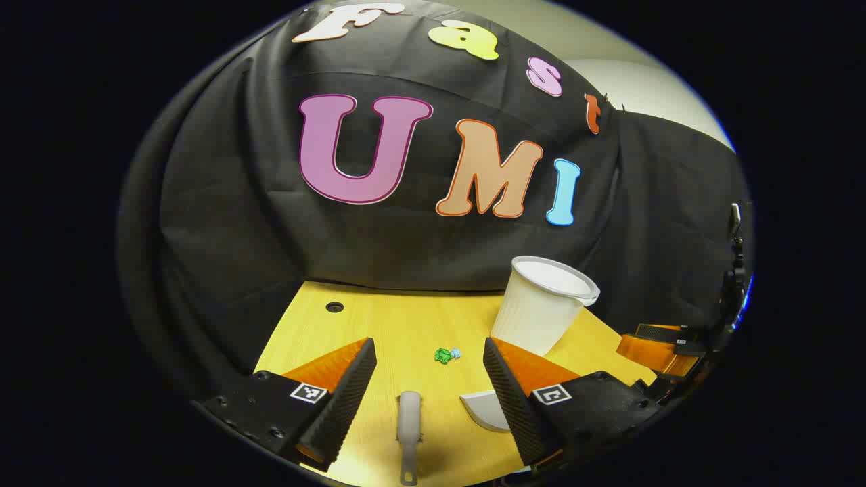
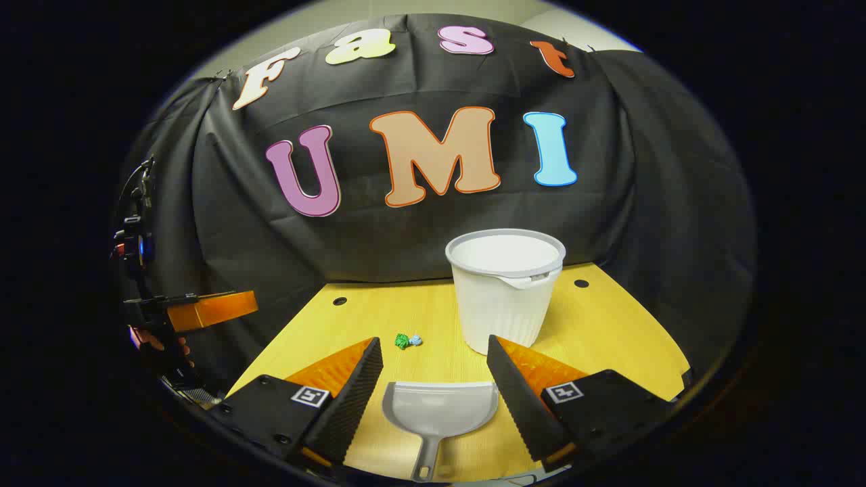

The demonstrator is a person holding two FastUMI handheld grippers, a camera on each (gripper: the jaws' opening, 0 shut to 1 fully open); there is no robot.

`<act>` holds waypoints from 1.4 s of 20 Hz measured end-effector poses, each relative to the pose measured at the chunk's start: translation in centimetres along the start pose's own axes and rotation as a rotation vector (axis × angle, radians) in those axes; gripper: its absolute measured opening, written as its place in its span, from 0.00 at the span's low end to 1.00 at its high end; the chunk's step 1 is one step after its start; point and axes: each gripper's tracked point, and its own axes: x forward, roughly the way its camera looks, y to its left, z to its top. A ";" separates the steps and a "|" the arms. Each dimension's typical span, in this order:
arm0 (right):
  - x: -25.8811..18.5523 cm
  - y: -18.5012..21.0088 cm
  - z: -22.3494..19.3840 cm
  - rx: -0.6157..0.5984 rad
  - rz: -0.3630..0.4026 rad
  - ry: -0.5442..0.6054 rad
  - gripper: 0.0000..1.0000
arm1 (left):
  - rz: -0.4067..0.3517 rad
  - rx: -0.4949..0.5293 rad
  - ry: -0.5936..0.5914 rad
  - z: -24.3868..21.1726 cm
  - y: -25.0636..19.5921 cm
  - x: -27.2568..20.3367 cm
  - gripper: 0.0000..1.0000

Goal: Pick up the small broom and dustpan from the desktop, sweep the trash into the dustpan with the broom, and then empty the trash into the garbage bin.

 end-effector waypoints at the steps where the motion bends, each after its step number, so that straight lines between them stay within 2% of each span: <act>1: 0.0 -0.1 -0.1 0.001 -0.005 0.002 0.99 | -0.001 0.002 -0.001 0.0 0.1 0.0 0.94; 2: -0.1 -0.2 -0.1 0.003 -0.009 0.005 1.00 | -0.003 0.004 0.000 0.0 0.1 0.0 0.94; 3: -0.1 -0.2 -0.2 0.005 -0.013 0.005 0.95 | -0.003 0.007 0.002 0.1 0.1 0.0 0.94; 5: -0.2 -0.4 -0.3 0.007 -0.022 0.007 1.00 | -0.004 0.017 0.002 0.1 0.2 -0.1 0.94; 7: -0.2 -0.4 -0.4 0.009 -0.025 0.010 0.95 | -0.010 0.021 0.000 0.1 0.2 -0.1 0.94; 9: -0.3 -0.3 -0.3 0.013 -0.027 0.008 0.95 | -0.016 0.023 0.003 0.0 0.1 -0.1 0.94; 10: -0.3 -0.3 -0.4 0.013 -0.031 0.008 0.99 | -0.020 0.024 0.004 0.0 0.1 0.0 0.94; 11: -0.3 -0.3 -0.5 0.011 -0.034 0.009 0.95 | -0.022 0.028 0.003 0.0 0.1 0.0 0.94; 15: -0.4 0.0 -1.8 0.002 -0.046 0.041 0.95 | -0.034 0.026 0.018 -0.6 0.2 0.1 0.94; 16: -0.4 0.2 -2.1 0.002 -0.046 0.050 0.99 | -0.036 0.025 0.024 -0.9 0.3 0.2 0.94; 18: -0.4 0.5 -3.1 -0.002 -0.045 0.067 0.99 | -0.038 0.027 0.029 -1.2 0.7 0.1 0.94; 19: -0.2 0.7 -4.0 -0.005 -0.046 0.081 0.95 | -0.036 0.030 0.034 -1.4 0.9 0.2 0.94; 20: -0.2 0.9 -4.8 -0.009 -0.048 0.098 0.99 | -0.037 0.035 0.038 -1.5 1.1 0.3 0.94; 22: 0.1 1.5 -6.3 -0.014 -0.047 0.131 1.00 | -0.042 0.045 0.040 -1.6 1.5 0.4 0.94; 27: 1.0 3.2 -10.7 -0.043 -0.024 0.212 1.00 | -0.053 0.061 0.059 -2.2 2.8 1.1 0.94; 28: 1.2 3.6 -11.6 -0.037 -0.015 0.220 0.96 | -0.055 0.060 0.060 -2.4 3.0 1.2 0.94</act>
